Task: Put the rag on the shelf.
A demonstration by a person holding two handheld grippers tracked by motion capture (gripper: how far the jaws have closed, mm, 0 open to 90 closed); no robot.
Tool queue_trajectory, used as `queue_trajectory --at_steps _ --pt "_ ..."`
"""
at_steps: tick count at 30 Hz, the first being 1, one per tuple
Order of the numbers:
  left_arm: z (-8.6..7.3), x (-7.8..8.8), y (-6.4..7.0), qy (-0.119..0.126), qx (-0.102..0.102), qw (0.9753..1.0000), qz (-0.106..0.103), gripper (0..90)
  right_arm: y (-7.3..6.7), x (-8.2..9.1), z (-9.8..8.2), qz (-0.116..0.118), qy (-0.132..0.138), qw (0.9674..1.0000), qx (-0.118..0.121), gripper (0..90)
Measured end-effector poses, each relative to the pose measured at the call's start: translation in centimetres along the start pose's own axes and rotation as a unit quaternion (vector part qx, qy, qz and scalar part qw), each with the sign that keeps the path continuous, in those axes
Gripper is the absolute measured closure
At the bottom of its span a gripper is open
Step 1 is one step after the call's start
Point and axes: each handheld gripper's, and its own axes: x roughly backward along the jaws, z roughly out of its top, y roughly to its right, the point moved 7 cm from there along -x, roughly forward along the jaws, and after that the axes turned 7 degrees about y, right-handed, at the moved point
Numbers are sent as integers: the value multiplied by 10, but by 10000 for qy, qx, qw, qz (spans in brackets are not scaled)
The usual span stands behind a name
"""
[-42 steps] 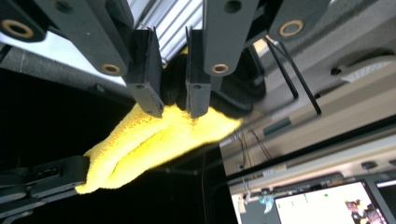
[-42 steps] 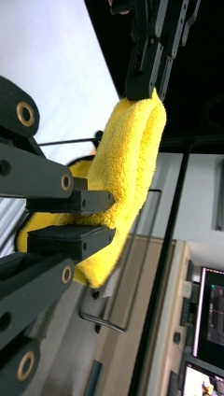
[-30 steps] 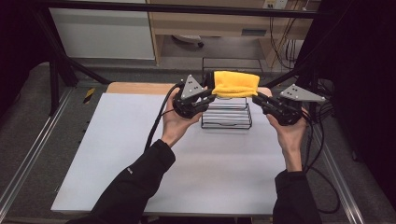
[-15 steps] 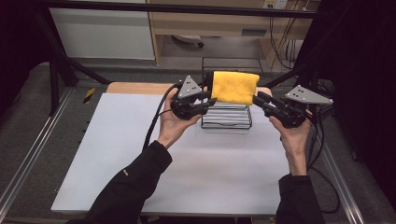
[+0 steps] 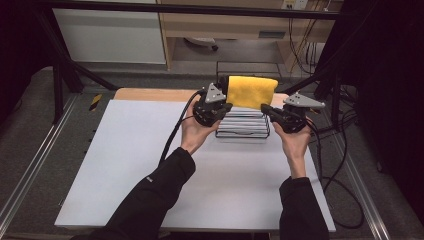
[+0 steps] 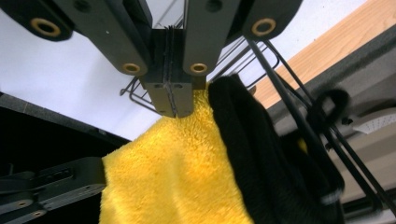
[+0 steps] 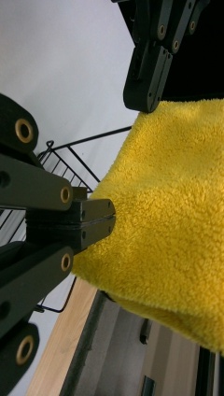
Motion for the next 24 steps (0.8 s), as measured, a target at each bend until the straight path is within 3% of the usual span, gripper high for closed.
queue_trajectory --at_steps 6,14,24 --pt "-5 12 -4 85 195 9997 -143 892 -3 10 0 124 128 9998 -13 881" --pt "-25 36 -8 -98 152 9996 -230 822 -11 27 -1 265 193 9994 -51 763" --pt "-71 82 -20 -329 307 9986 -264 571 -29 41 -19 518 -17 9985 -199 470"
